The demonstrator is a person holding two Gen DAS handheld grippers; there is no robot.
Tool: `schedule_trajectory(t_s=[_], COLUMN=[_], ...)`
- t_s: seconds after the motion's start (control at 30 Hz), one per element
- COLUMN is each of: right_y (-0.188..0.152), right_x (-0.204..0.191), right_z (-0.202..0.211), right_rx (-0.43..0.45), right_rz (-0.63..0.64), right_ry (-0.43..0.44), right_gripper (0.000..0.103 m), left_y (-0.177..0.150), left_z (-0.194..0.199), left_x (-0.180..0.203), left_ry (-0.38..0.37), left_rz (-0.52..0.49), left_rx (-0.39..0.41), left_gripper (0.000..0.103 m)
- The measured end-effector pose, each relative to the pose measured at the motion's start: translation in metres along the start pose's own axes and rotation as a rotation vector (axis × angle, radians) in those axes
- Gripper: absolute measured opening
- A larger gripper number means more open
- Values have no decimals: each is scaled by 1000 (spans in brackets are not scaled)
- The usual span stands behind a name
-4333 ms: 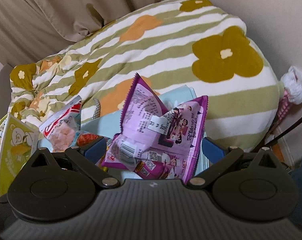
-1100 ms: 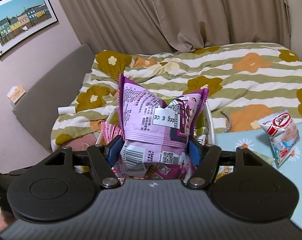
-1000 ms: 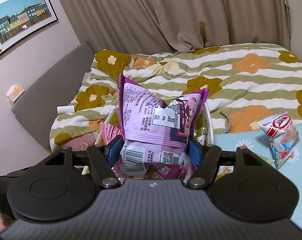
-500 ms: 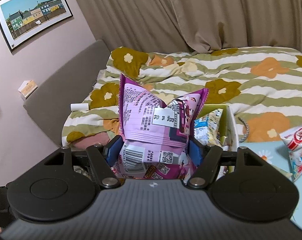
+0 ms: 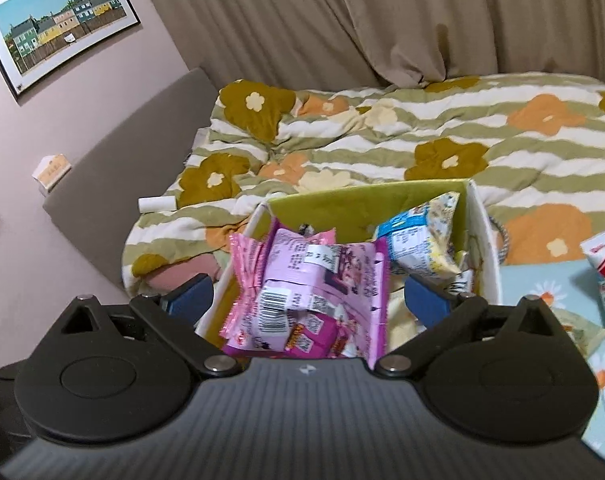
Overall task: Organize snacks
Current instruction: 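Carry both bags into the cardboard box and open both tools, then move both tools back to the remaining bags on the daisy sheet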
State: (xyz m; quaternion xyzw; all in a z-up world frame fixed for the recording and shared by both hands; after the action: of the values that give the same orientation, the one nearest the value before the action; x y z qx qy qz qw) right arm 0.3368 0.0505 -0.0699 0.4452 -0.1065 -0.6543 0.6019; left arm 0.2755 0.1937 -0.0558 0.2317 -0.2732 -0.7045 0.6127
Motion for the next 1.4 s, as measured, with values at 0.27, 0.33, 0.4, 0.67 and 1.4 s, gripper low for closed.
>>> schedule_trajectory(t_s=[0.27,0.33,0.4,0.67,1.4], right_y=[-3,-4,-4,2,55], right_x=[8,12,16,60,280], right_z=[22,30,40,81,129], right_rx=[27,32,41,61,-19], right_rz=[10,9,3,-37,29], right_ry=[-40,-53,-56,-100,-131], right_gripper=[103,103,103,103,103], left_y=[5,7,10,8,9], left_z=[10,13,16,14,-63], left_x=[12,17,25,74,301], left_ry=[-34,-46,-55,-85,46], left_rz=[-22,-27,-35,-84,-254], left_rx=[35,48,60,52,-22], left_gripper=[103,103,103,103,100])
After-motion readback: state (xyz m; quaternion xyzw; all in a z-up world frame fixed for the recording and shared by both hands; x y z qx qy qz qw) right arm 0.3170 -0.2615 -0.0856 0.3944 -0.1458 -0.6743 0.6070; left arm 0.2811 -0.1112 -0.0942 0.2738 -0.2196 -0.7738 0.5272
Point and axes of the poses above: each gripper's, at about its wrist camera, not at the fingertips, and z roughly against the way its jaws point, x to its right, y to its top, the point moved 6 cm from there along -z, roughly the way its jaws point, and after that the axes turned 7 degrees about -z, right-handed, at the moved point
